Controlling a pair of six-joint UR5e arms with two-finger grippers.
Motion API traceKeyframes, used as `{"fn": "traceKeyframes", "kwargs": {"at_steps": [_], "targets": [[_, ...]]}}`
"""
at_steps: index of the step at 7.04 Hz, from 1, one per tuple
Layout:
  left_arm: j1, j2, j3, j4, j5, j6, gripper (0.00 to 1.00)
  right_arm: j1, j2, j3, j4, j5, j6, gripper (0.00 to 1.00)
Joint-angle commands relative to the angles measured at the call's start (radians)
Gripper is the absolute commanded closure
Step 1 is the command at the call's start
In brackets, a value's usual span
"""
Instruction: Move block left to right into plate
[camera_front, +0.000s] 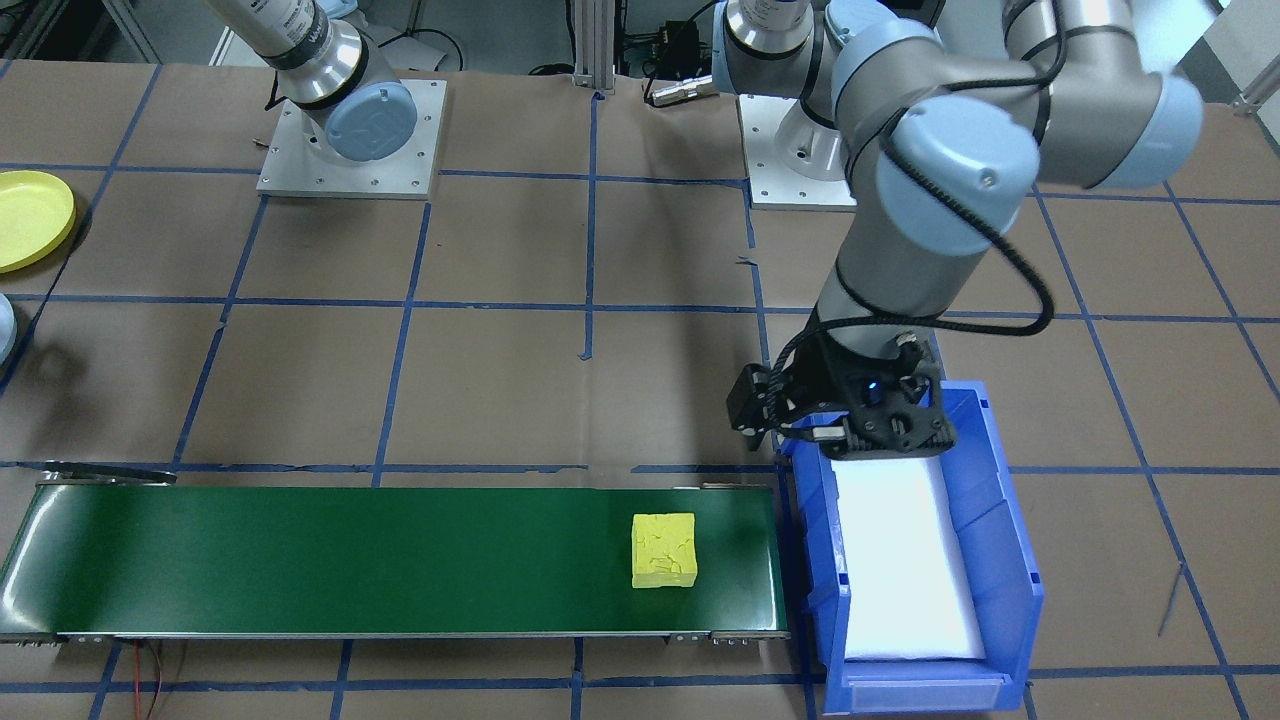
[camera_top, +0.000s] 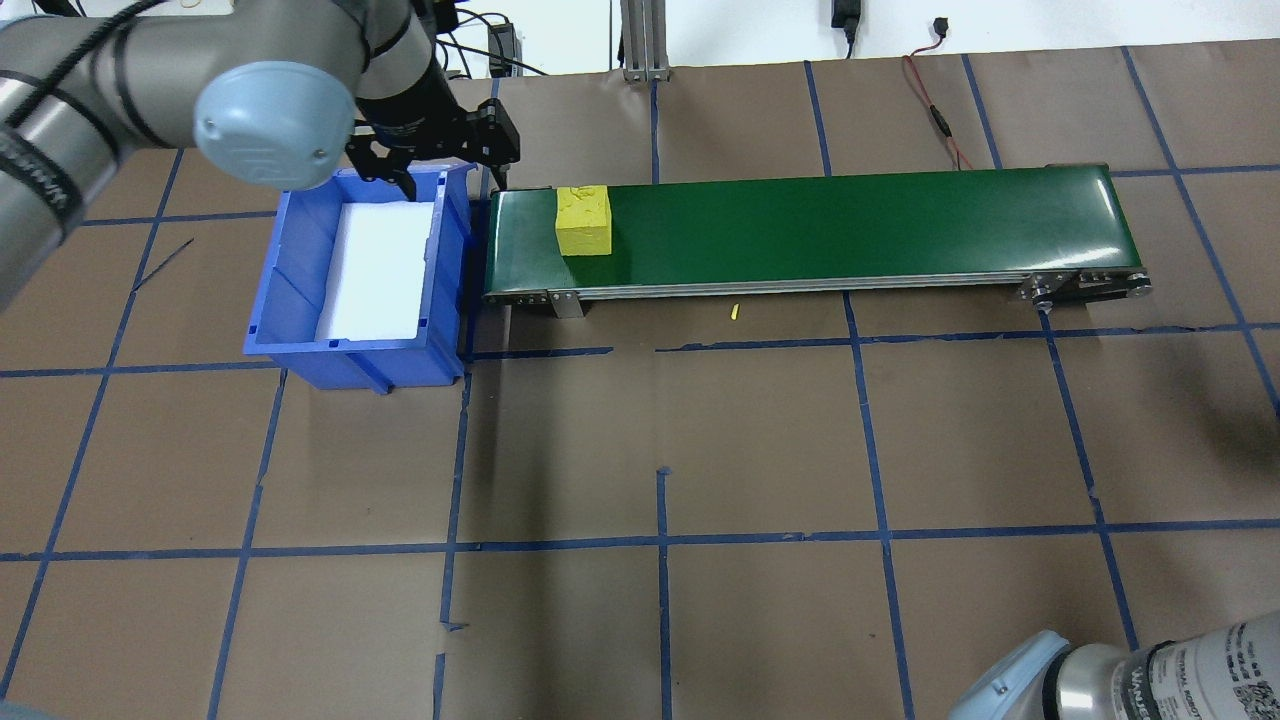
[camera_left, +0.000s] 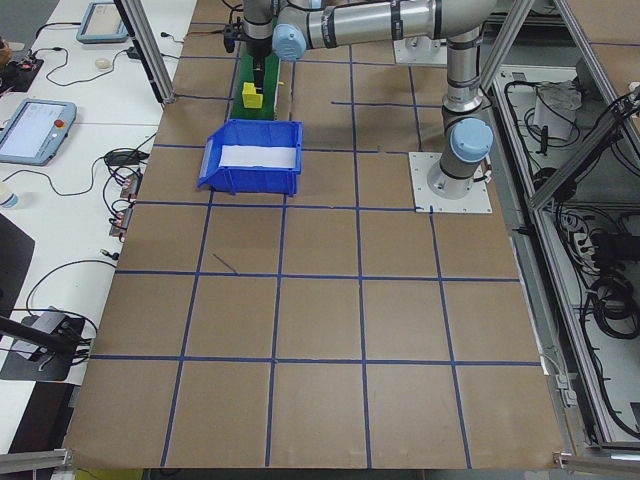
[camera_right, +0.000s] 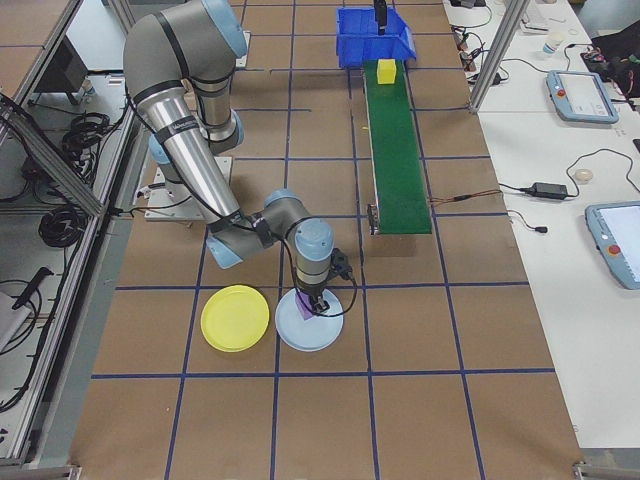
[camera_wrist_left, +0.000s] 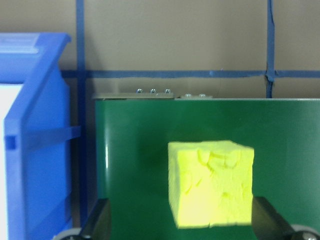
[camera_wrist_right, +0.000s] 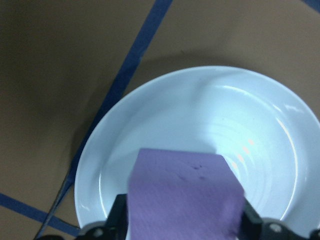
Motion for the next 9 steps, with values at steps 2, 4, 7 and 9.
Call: {"fn": "traceKeyframes", "kwargs": {"at_steps": [2,4,7,9], "targets": [[0.064,0.236,-0.057,-0.225,0.003,0.070,0.00,0.049,-0.162,-0.022,0.151,-0.090,0.187,0.00],[0.064,0.312,-0.044,-0.329,0.065,0.080,0.00,0.329,-0.211,-0.062,0.255,-0.012,0.447,0.00],[0.064,0.309,-0.049,-0.323,0.032,0.091,0.00,0.644,-0.198,-0.122,0.261,0.096,0.963,0.00],[0.068,0.310,-0.044,-0.321,0.034,0.096,0.00,0.767,-0.130,-0.245,0.308,0.183,1.167,0.00]]}}
